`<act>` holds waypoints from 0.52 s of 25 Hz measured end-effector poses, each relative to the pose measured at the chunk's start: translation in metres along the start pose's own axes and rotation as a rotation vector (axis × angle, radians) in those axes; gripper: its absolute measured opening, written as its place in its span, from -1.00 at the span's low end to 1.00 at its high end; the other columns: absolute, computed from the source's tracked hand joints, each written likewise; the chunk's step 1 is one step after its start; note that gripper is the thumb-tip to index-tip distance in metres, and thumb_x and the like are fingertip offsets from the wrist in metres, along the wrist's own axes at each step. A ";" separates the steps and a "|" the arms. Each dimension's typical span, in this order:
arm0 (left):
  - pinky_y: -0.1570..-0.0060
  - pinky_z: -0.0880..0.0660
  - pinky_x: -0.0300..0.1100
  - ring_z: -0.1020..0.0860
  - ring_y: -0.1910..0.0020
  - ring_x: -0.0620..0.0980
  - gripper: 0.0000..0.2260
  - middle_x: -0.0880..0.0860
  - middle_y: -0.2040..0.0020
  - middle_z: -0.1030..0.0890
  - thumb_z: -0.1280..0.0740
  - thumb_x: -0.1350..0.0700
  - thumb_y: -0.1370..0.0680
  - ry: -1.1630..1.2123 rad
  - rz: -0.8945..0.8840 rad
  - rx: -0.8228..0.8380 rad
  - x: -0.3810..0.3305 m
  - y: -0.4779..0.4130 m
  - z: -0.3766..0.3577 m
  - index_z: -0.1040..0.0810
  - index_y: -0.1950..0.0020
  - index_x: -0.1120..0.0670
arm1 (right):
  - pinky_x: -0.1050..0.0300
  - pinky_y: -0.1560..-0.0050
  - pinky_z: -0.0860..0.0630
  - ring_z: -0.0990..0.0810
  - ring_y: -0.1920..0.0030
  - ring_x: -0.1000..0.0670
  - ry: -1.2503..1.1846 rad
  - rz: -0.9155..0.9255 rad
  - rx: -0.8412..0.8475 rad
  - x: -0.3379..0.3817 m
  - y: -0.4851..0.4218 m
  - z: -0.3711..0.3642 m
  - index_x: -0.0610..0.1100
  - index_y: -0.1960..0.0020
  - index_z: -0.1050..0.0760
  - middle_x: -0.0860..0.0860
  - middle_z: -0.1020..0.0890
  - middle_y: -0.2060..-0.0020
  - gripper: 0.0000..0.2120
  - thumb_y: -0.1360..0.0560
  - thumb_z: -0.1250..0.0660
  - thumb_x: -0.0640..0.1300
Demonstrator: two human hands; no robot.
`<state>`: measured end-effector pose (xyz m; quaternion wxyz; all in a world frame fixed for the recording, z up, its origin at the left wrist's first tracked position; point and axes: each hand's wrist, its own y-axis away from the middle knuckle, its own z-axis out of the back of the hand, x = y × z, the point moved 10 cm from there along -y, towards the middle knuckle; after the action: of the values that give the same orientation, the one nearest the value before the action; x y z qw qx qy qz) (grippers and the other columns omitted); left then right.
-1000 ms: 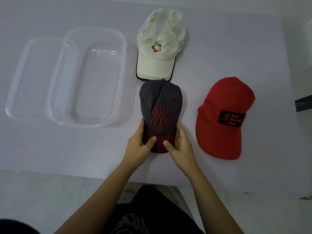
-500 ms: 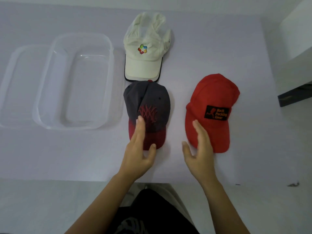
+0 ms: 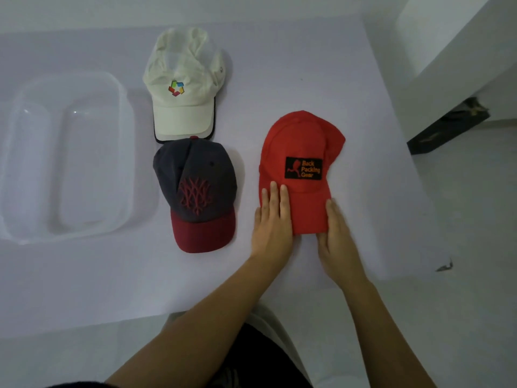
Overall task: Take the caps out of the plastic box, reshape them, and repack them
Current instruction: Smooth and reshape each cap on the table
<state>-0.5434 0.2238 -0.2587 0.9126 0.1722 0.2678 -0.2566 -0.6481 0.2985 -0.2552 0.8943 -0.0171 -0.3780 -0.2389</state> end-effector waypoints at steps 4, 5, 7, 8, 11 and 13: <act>-0.41 -0.13 0.23 0.11 -0.50 0.26 -0.34 0.27 -0.54 0.07 -0.17 0.17 -0.61 0.002 -0.051 -0.040 -0.002 0.003 -0.005 0.22 -0.52 0.16 | 0.11 -0.43 -0.07 -0.09 -0.51 -0.07 0.053 0.001 0.017 0.000 -0.015 0.008 -0.21 -0.51 -0.02 -0.15 -0.10 -0.52 -0.37 -0.55 -0.24 -0.13; -0.43 -0.11 0.25 0.16 -0.49 0.24 -0.33 0.23 -0.53 0.12 -0.16 0.17 -0.60 0.007 -0.077 -0.016 -0.003 0.004 -0.006 0.26 -0.52 0.14 | 0.10 -0.43 -0.07 -0.07 -0.52 -0.06 0.046 0.008 0.035 0.002 -0.021 0.010 -0.20 -0.52 0.01 -0.14 -0.08 -0.52 -0.35 -0.55 -0.21 -0.06; -0.47 -0.01 0.23 0.20 -0.52 0.20 -0.23 0.16 -0.52 0.24 -0.25 0.12 -0.55 0.073 -0.060 0.037 0.000 0.000 0.001 0.29 -0.50 0.12 | 0.00 -0.46 -0.12 -0.06 -0.52 -0.07 0.043 0.078 0.059 0.010 -0.027 0.009 -0.18 -0.52 0.04 -0.13 -0.07 -0.53 -0.35 -0.53 -0.09 0.03; -0.46 0.06 0.18 0.21 -0.53 0.17 -0.13 0.15 -0.53 0.27 -0.31 0.02 -0.49 0.110 -0.058 0.047 0.001 -0.004 0.009 0.30 -0.50 0.11 | -0.04 -0.47 -0.15 -0.06 -0.52 -0.07 0.049 0.111 0.050 0.015 -0.027 0.011 -0.18 -0.52 0.05 -0.13 -0.07 -0.53 -0.36 -0.53 -0.07 0.01; -0.47 0.13 0.12 0.26 -0.54 0.11 0.00 0.12 -0.52 0.32 -0.30 -0.22 -0.37 0.253 -0.192 0.006 -0.017 -0.009 0.040 0.32 -0.51 0.06 | -0.01 -0.49 -0.12 -0.04 -0.53 -0.02 -0.103 0.140 0.003 0.033 -0.023 0.021 -0.09 -0.51 0.13 -0.06 -0.02 -0.53 -0.37 -0.55 -0.09 -0.02; -0.50 0.05 0.17 0.22 -0.55 0.10 0.01 0.13 -0.54 0.30 -0.33 -0.22 -0.37 0.384 -0.231 -0.016 -0.026 -0.009 0.055 0.31 -0.51 0.07 | 0.07 -0.49 -0.12 -0.08 -0.52 0.04 -0.344 0.149 0.009 0.053 -0.020 0.027 -0.09 -0.52 0.14 -0.04 -0.05 -0.53 -0.35 -0.56 -0.09 0.02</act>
<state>-0.5448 0.2015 -0.2012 0.8107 0.1788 0.4568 -0.3195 -0.6426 0.2646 -0.2028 0.8317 -0.0818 -0.5240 -0.1640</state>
